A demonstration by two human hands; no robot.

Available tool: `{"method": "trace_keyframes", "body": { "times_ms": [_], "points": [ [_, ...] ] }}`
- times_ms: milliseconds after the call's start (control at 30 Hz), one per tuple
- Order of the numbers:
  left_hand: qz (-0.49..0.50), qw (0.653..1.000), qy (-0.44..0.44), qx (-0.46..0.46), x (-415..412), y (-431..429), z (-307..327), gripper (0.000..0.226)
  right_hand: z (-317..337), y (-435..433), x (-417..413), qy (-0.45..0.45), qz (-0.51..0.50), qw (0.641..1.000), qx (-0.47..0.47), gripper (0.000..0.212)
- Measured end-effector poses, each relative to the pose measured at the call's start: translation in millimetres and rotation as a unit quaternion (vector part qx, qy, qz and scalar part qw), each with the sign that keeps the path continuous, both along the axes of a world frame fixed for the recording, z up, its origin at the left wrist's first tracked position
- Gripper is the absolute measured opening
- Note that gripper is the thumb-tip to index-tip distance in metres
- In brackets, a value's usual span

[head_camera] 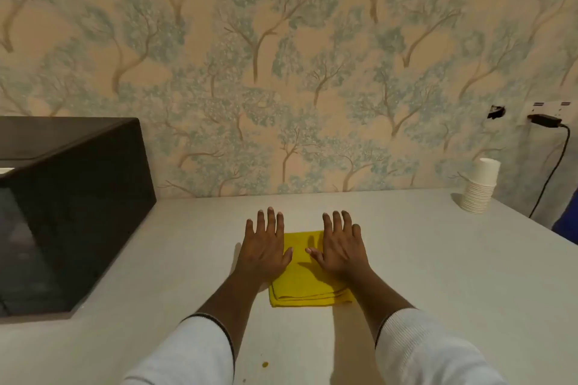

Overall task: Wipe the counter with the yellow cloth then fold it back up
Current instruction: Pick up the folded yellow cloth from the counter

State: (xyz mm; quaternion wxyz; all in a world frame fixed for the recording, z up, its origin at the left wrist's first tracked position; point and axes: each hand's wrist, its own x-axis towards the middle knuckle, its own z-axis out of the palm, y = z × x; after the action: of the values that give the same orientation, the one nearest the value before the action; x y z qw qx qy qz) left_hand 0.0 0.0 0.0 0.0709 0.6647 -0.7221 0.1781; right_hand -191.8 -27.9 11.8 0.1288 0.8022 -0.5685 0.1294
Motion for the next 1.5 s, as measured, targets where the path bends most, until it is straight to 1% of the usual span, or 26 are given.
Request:
{"method": "trace_keyframes", "body": {
  "times_ms": [33,67,167,300,467,533,633,733,800,867,933,967,1000,1033,1100,1167,1267,1333,1367,1433,1500],
  "points": [
    [0.015,1.000,0.001,0.011,-0.1,-2.4,-0.6,0.083,-0.9,-3.3,0.1,0.001,-0.007,1.000,0.021,0.103],
    [0.020,1.000,0.010,0.010,0.2,-4.8,-1.8,0.083,-1.9,-4.8,0.8,-0.004,-0.012,1.000,0.018,0.104],
    [0.013,1.000,-0.001,0.005,3.5,-12.5,-12.1,0.083,-10.9,-10.6,2.0,0.000,-0.018,1.000,0.008,0.106],
    [0.009,1.000,-0.008,0.015,2.4,-14.9,-22.5,0.082,-25.5,-14.2,1.5,0.016,-0.022,1.000,0.010,0.103],
    [0.014,0.999,-0.028,0.016,4.8,-15.5,-27.9,0.075,-34.6,-16.6,-0.5,0.026,-0.041,0.998,0.028,0.099],
    [0.024,1.000,-0.014,0.014,4.3,-16.6,-26.9,0.071,-33.8,-17.6,0.0,0.022,-0.052,0.998,0.034,0.099],
    [0.066,0.997,0.028,0.022,1.6,-16.8,-22.1,0.064,-31.9,-18.4,1.0,0.000,-0.085,0.994,0.061,0.101],
    [0.079,0.993,0.079,0.036,0.1,-22.5,-24.8,0.057,-32.7,-20.1,2.1,-0.043,-0.106,0.988,0.107,0.100],
    [0.084,0.988,0.122,0.050,-0.9,-27.3,-24.3,0.049,-33.1,-23.4,3.8,-0.109,-0.128,0.975,0.148,0.097],
    [0.083,0.986,0.137,0.052,-1.1,-32.2,-21.9,0.036,-32.8,-29.1,3.8,-0.193,-0.150,0.953,0.179,0.085],
    [0.070,0.982,0.163,0.060,0.1,-35.5,-20.3,0.027,-32.1,-35.2,0.7,-0.241,-0.145,0.938,0.202,0.067],
    [0.058,0.976,0.200,0.062,1.4,-36.4,-21.0,0.024,-31.9,-37.6,-1.9,-0.256,-0.133,0.935,0.206,0.059],
    [0.043,0.964,0.256,0.063,2.1,-36.7,-21.7,0.022,-31.7,-39.6,-4.3,-0.273,-0.123,0.932,0.206,0.050],
    [0.028,0.943,0.324,0.067,2.5,-36.1,-21.9,0.018,-31.0,-40.8,-6.5,-0.291,-0.114,0.928,0.202,0.044],
    [0.006,0.888,0.452,0.082,1.2,-36.1,-19.2,0.014,-28.8,-41.8,-9.6,-0.327,-0.103,0.920,0.190,0.042],
    [0.008,0.840,0.534,0.095,-1.7,-37.9,-12.4,0.016,-25.5,-40.2,-10.4,-0.349,-0.092,0.916,0.173,0.046],
    [0.013,0.799,0.592,0.104,-6.3,-40.0,1.7,0.012,-20.7,-37.5,-11.1,-0.350,-0.083,0.919,0.161,0.047],
    [-0.001,0.785,0.612,0.095,-7.6,-40.5,10.4,0.011,-16.0,-37.5,-10.3,-0.321,-0.077,0.928,0.176,0.051],
    [-0.010,0.781,0.618,0.089,-7.7,-40.0,14.6,0.012,-13.2,-37.6,-8.8,-0.304,-0.074,0.932,0.185,0.058],
    [-0.030,0.768,0.635,0.079,-8.1,-37.7,25.7,0.016,-6.6,-37.7,-4.8,-0.280,-0.086,0.936,0.193,0.081],
    [-0.048,0.755,0.650,0.079,-7.8,-36.3,40.4,0.017,5.4,-35.5,0.6,-0.286,-0.111,0.935,0.179,0.098]
  ]
}}
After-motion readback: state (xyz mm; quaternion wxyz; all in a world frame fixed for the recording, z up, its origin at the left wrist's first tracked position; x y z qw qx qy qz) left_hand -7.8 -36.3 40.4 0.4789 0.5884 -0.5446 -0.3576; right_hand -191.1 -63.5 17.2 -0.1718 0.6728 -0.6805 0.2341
